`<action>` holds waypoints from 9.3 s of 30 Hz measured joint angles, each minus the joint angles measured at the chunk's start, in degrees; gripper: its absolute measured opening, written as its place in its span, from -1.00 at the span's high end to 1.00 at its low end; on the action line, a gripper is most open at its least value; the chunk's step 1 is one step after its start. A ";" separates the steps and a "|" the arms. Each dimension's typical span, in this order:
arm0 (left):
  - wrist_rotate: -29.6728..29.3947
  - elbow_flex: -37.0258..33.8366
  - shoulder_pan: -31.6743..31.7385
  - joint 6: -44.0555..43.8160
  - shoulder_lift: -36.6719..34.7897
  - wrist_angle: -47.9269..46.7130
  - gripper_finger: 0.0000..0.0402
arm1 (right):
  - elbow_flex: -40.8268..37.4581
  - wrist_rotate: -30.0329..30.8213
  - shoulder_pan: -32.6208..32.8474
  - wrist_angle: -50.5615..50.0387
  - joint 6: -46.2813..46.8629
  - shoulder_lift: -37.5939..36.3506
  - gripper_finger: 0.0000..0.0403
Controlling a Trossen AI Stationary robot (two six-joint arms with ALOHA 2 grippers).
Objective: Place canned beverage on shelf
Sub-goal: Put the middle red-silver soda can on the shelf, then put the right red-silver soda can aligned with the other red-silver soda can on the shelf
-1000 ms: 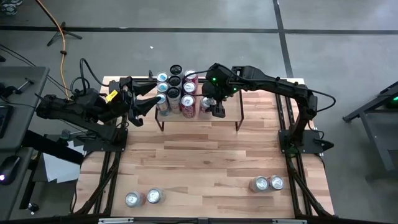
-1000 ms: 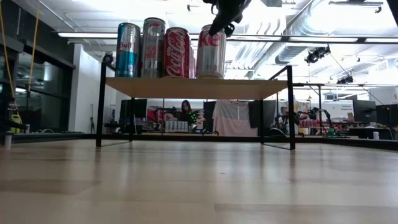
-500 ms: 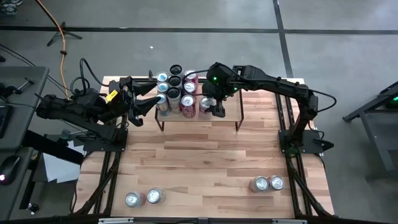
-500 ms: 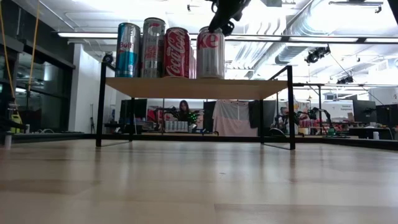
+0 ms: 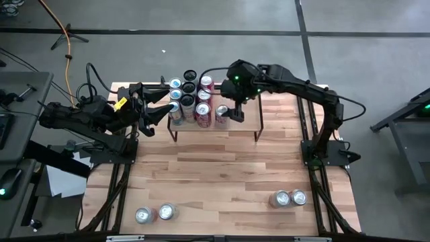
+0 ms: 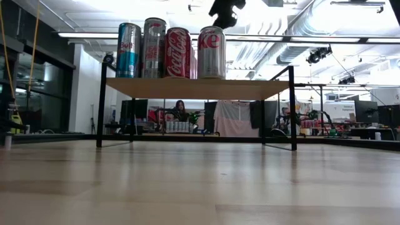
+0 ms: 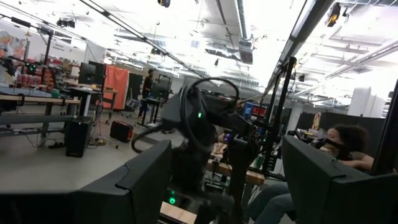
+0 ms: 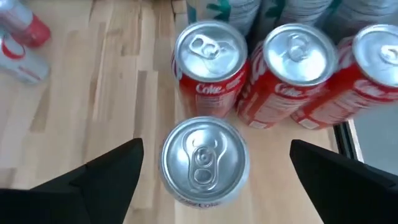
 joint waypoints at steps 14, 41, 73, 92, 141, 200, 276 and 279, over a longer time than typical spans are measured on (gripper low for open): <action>0.00 0.00 0.02 0.07 0.02 -0.33 -0.20 | -10.97 0.50 4.43 -6.22 10.12 -7.43 -0.95; -0.02 0.00 0.02 1.01 0.02 -0.28 -0.20 | -40.41 20.32 13.07 28.07 36.90 -15.91 0.87; -0.31 0.01 0.01 1.33 0.02 -0.39 -0.20 | -38.59 20.60 2.29 32.88 28.41 -15.56 1.00; -0.17 0.00 0.02 0.39 0.04 -0.24 -0.20 | 0.50 -19.06 -17.72 5.59 30.09 8.84 1.00; 0.02 0.01 0.02 0.44 0.04 -0.93 -0.20 | 2.56 -5.59 -12.72 -7.38 18.32 0.44 1.00; -0.44 0.02 0.00 -4.65 0.07 -14.29 -0.20 | -63.90 6.75 8.63 69.99 26.41 -43.47 -0.26; -1.51 0.02 0.02 -7.74 0.07 -17.20 -0.20 | -51.52 8.31 73.13 -2.97 86.92 -17.11 -0.65; -1.51 0.02 0.02 -7.74 0.07 -17.20 -0.20 | -52.85 8.33 73.13 -1.83 86.94 -17.11 -0.65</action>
